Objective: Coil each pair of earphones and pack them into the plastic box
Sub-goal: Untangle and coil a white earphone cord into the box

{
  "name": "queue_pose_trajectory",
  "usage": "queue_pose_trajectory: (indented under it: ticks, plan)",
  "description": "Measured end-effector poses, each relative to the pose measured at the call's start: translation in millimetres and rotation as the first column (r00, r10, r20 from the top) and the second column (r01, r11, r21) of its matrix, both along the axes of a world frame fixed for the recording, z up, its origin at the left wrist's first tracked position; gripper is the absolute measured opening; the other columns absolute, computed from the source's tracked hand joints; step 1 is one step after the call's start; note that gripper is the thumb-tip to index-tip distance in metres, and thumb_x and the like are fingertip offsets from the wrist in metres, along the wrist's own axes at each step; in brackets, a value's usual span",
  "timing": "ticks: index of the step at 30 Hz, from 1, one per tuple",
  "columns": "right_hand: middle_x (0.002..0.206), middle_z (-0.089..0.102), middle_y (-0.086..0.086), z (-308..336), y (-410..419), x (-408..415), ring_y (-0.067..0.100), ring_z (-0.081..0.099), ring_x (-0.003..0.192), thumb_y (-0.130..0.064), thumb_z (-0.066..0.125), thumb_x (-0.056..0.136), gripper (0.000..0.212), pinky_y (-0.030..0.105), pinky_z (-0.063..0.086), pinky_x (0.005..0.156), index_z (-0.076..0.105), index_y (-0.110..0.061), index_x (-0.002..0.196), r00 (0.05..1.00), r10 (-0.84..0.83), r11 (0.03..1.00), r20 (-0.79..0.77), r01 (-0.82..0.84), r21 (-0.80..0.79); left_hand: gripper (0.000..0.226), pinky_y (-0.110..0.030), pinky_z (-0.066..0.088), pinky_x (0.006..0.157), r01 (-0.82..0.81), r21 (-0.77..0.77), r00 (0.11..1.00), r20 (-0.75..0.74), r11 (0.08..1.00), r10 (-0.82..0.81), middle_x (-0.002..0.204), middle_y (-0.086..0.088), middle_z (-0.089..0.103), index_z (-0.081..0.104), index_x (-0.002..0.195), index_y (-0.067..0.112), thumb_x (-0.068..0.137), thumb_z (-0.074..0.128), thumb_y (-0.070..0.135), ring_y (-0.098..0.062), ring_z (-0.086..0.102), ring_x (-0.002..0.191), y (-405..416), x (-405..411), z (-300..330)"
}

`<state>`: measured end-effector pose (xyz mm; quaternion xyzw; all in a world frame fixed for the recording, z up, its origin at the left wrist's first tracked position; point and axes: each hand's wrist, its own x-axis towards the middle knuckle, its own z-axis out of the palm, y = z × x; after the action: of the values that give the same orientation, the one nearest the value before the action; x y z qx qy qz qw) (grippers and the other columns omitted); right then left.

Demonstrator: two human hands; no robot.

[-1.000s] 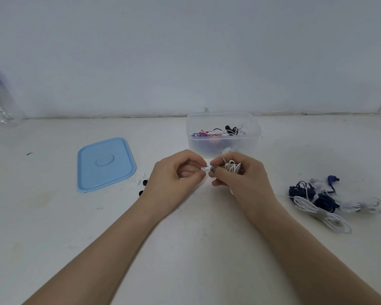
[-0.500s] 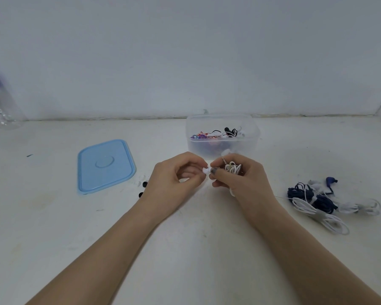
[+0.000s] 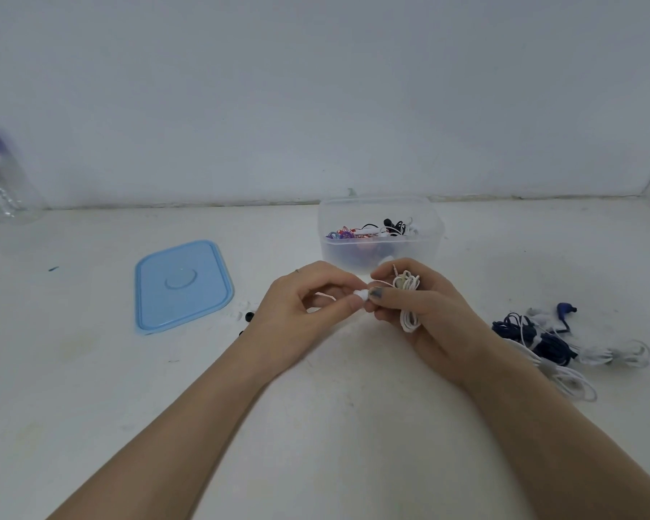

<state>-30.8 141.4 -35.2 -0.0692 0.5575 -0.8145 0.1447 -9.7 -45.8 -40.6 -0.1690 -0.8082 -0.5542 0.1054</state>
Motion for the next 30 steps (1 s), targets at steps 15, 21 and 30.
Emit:
queue_pose_trajectory:
  ticks: [15,21,30]
  plan:
    - [0.078,0.067,0.010,2,2,-2,0.017,0.064,0.066,0.010,0.060,0.087,0.018,0.021,0.052,0.060,0.067,-0.001,0.099,0.996,0.084,0.996,0.040,-0.084,0.009,0.017,-0.029,0.052,0.075,0.099,0.132,0.980,0.161,0.986,-0.120,0.079,0.007,0.066,0.068,0.107,0.011,0.090,0.071,0.014,-0.017,0.059,0.070,-4,-2,3]
    - [0.077,0.056,0.008,0,-2,-2,0.014,0.049,0.066,0.003,0.061,0.090,0.011,0.021,0.040,0.059,0.064,-0.005,0.083,1.000,0.007,0.998,0.009,-0.008,0.057,0.015,-0.020,0.043,0.059,-0.328,0.062,0.944,-0.023,0.943,0.329,0.075,0.009,0.062,0.068,0.090,0.020,0.094,0.062,0.008,-0.009,0.050,0.060,-23,-12,7]
    - [0.080,0.075,0.006,0,-12,11,0.011,0.042,0.046,-0.004,0.059,0.091,0.015,0.017,0.036,0.043,0.071,-0.011,0.096,0.980,-0.080,0.914,-0.180,0.145,0.380,0.022,-0.028,0.042,0.072,-0.330,-0.578,0.935,-0.091,0.746,0.343,0.100,0.017,0.057,0.070,0.104,0.036,0.082,0.068,0.043,0.005,0.052,0.080,-58,-15,-3]
